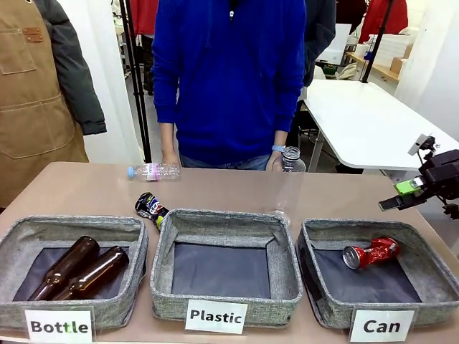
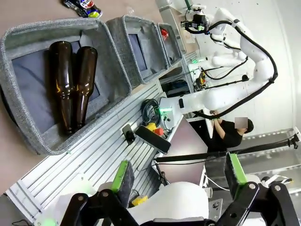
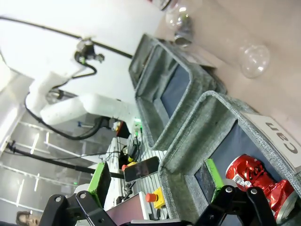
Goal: Sort the can waste into the basket.
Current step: Pick up the can waste from the table and place it in the right Fabric basket.
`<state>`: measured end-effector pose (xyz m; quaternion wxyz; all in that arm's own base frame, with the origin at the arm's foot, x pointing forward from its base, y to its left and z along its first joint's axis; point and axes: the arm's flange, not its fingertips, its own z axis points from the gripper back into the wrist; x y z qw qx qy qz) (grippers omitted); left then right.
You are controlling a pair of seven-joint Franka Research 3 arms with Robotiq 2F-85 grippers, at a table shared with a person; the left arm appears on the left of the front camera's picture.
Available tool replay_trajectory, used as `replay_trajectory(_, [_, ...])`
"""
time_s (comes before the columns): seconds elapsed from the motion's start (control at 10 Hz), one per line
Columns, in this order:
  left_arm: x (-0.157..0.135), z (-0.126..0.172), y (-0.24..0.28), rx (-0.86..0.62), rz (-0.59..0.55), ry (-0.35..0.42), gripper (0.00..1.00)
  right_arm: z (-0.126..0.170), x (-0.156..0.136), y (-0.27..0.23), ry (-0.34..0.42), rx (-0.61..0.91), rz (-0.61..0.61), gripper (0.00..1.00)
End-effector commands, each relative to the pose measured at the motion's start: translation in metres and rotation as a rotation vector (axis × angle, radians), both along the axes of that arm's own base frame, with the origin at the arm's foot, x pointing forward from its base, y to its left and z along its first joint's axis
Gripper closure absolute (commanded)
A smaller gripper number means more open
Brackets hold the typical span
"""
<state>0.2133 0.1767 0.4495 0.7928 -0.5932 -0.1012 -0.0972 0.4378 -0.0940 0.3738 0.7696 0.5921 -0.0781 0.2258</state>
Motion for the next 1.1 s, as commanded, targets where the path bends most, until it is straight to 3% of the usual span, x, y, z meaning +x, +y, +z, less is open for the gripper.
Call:
replay_trajectory(0.0, [-0.001, 0.003, 0.004, -0.012, -0.006, 0.003, 0.0, 0.003, 0.0, 0.0, -0.008, -0.001, -0.004, 0.0])
replay_trajectory(0.1, [0.0, 0.0, 0.0, 0.0, 0.0, 0.0, 0.0, 0.003, 0.0, 0.0, -0.008, -0.001, -0.004, 0.0])
replay_trajectory(0.2, [0.001, 0.015, -0.015, 0.109, -0.016, -0.046, 0.0, 0.003, 0.0, 0.0, -0.008, -0.001, -0.004, 0.0])
replay_trajectory(0.5, [0.059, 0.055, -0.125, 0.472, -0.198, 0.013, 0.0, 0.003, 0.0, 0.0, -0.008, -0.001, -0.004, 0.0])
replay_trajectory(0.8, [0.106, 0.05, -0.223, 0.677, -0.262, 0.033, 0.0, 0.003, 0.0, 0.0, -0.008, -0.001, -0.004, 0.0])
replay_trajectory(0.9, [0.12, 0.04, -0.244, 0.717, -0.231, 0.05, 0.0, 0.003, 0.0, 0.0, -0.008, -0.001, -0.004, 0.0])
replay_trajectory(1.0, [0.128, 0.033, -0.257, 0.669, -0.199, 0.072, 0.0, 0.003, 0.0, 0.0, -0.008, -0.001, -0.004, 0.0])
